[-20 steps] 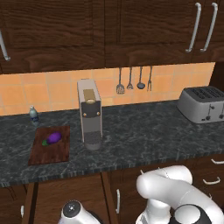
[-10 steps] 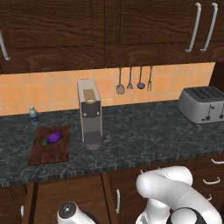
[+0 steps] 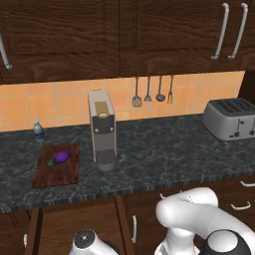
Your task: Place the appropriate cutting tool for cutting the eggplant skin on the cutting board.
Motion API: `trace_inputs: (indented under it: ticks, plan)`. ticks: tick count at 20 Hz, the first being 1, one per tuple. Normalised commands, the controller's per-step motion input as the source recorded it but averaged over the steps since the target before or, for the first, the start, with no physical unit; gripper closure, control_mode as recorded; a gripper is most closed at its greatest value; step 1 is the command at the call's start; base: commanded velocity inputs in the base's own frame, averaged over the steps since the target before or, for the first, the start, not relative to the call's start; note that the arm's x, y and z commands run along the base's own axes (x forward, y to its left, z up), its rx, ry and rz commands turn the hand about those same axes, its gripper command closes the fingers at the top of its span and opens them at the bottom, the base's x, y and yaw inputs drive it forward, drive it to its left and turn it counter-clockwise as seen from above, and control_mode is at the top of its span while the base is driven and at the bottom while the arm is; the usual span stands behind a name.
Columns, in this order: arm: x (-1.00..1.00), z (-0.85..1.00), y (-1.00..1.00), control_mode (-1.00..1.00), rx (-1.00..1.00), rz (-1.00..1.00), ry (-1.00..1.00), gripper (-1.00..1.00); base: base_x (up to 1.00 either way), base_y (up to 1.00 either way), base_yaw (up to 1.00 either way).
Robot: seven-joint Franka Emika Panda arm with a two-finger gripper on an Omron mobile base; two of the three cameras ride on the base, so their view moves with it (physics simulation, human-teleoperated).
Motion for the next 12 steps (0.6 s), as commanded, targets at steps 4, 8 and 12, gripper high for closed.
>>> trace_inputs:
  ticks: [4, 8, 12]
  plan:
    - [-0.01, 1.0, 0.0, -1.0, 0.08, -0.01, 0.1, 1.0, 0.0, 0.0, 0.0]
    - [-0.02, 1.0, 0.0, -1.0, 0.07, -0.05, 0.11, 1.0, 0.0, 0.0, 0.0]
    - [-0.04, 1.0, -0.03, -1.0, 0.04, -0.11, 0.01, 1.0, 0.0, 0.0, 0.0]
